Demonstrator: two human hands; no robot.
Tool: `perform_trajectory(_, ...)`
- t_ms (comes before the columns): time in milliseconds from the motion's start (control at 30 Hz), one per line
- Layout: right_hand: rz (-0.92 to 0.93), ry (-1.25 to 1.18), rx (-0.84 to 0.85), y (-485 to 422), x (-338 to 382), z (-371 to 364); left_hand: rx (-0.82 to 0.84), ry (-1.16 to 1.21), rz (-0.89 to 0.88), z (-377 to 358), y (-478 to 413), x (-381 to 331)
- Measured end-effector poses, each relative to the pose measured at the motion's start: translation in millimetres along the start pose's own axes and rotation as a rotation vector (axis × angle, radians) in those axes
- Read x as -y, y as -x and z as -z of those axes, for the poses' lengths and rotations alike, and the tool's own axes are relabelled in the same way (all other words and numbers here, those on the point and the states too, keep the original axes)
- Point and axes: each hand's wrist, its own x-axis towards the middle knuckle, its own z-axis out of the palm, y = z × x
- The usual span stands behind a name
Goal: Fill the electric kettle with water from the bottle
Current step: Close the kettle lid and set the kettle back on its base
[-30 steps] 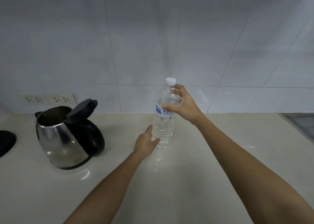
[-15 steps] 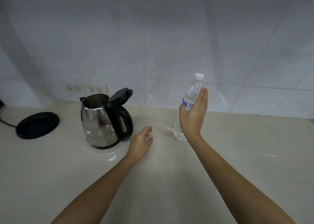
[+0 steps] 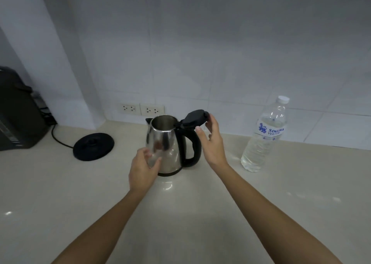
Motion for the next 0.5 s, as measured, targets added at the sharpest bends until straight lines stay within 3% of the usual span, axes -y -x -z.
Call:
perform_trajectory(267, -0.033, -0.002, -0.148, -7.8, 19.1, -27.0, 0.262, 0.019, -0.071, 6.5, -63.6, 9.8)
perform_trajectory(500, 0.006, 0.163, -0.142, -27.7, 43.7, -54.1, 0.350, 0.082, -0.119, 8.3, -69.9, 5.5)
